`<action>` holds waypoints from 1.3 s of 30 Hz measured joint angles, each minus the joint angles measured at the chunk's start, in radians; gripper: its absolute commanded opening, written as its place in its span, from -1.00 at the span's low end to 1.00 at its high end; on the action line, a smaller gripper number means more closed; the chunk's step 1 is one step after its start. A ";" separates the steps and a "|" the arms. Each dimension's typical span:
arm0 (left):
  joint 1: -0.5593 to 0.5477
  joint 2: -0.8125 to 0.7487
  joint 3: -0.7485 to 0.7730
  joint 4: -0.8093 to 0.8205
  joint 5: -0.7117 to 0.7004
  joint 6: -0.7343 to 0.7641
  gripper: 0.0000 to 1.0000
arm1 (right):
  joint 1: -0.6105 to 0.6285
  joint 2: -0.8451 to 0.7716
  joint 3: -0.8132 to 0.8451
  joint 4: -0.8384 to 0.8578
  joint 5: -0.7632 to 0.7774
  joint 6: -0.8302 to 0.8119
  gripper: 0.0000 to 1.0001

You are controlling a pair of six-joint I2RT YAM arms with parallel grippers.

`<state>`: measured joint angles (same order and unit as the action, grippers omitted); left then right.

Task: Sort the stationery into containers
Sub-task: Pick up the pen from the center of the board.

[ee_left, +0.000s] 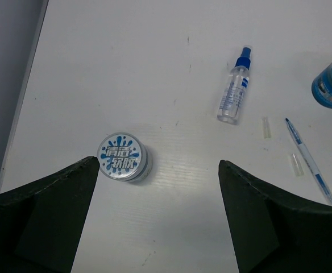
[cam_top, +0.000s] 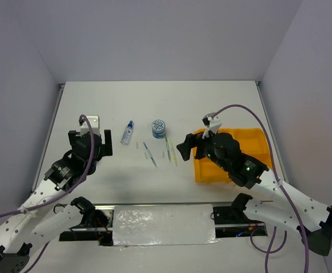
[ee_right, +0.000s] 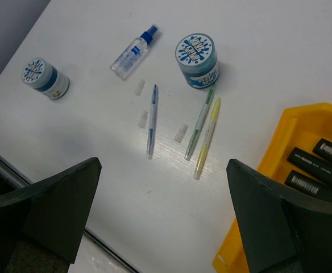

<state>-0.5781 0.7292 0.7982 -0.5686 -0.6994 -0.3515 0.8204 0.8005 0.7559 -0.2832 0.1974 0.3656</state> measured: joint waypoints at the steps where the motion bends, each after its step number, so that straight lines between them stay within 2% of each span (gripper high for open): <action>1: 0.000 -0.011 0.000 0.000 -0.003 -0.004 0.99 | 0.000 -0.001 0.000 -0.001 -0.002 -0.002 0.99; 9: 0.000 -0.079 -0.002 0.000 -0.049 -0.045 0.99 | 0.005 -0.028 0.000 -0.042 -0.015 -0.008 1.00; 28: 0.013 -0.072 -0.002 0.000 -0.058 -0.039 0.99 | 0.006 -0.163 0.011 -0.166 0.052 -0.019 1.00; 39: 0.024 -0.072 -0.002 0.000 -0.053 -0.035 0.99 | 0.006 -0.176 0.011 -0.195 0.080 -0.024 0.99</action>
<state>-0.5537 0.6567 0.7963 -0.5682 -0.7521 -0.3870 0.8268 0.6247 0.7673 -0.4778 0.2779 0.3412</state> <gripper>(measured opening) 0.994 0.997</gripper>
